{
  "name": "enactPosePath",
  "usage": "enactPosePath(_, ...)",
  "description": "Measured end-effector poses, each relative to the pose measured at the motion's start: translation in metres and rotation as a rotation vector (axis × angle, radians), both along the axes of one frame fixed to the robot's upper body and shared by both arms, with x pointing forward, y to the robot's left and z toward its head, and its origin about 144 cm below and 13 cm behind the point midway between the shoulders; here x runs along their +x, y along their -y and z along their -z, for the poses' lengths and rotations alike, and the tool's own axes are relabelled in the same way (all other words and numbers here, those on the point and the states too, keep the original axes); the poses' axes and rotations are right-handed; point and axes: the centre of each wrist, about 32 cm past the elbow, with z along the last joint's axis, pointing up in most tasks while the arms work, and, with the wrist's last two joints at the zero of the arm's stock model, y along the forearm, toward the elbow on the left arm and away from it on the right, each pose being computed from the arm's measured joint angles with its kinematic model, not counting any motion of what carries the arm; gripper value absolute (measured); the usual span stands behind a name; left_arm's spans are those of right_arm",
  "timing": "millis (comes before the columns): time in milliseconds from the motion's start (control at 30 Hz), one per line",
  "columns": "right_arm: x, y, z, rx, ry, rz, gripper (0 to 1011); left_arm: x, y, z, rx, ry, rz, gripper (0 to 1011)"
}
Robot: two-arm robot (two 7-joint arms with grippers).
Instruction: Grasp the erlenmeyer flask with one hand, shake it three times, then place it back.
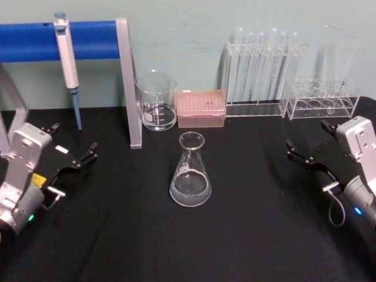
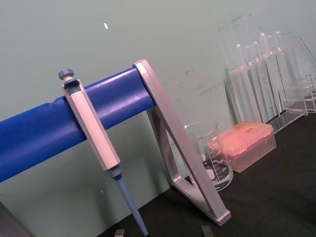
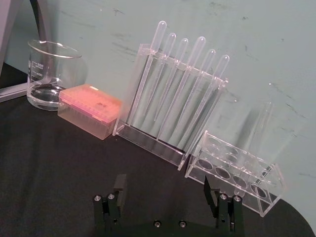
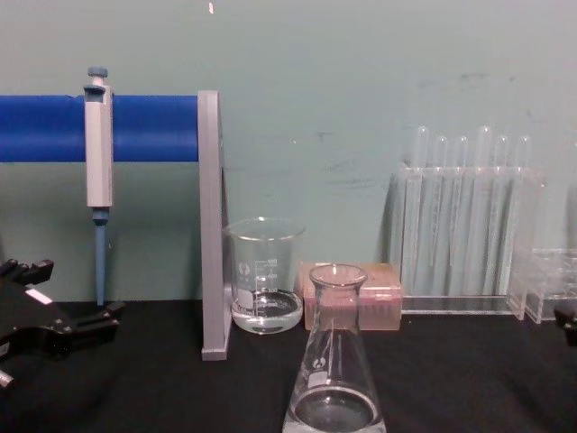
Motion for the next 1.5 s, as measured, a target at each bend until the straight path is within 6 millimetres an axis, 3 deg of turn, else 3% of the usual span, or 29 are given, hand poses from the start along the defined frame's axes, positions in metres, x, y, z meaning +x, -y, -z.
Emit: enactPosePath(1500,0.0,0.0,0.0,0.0,0.0,0.0,1002,0.0,0.0,0.0,0.0,0.0,0.0,1001)
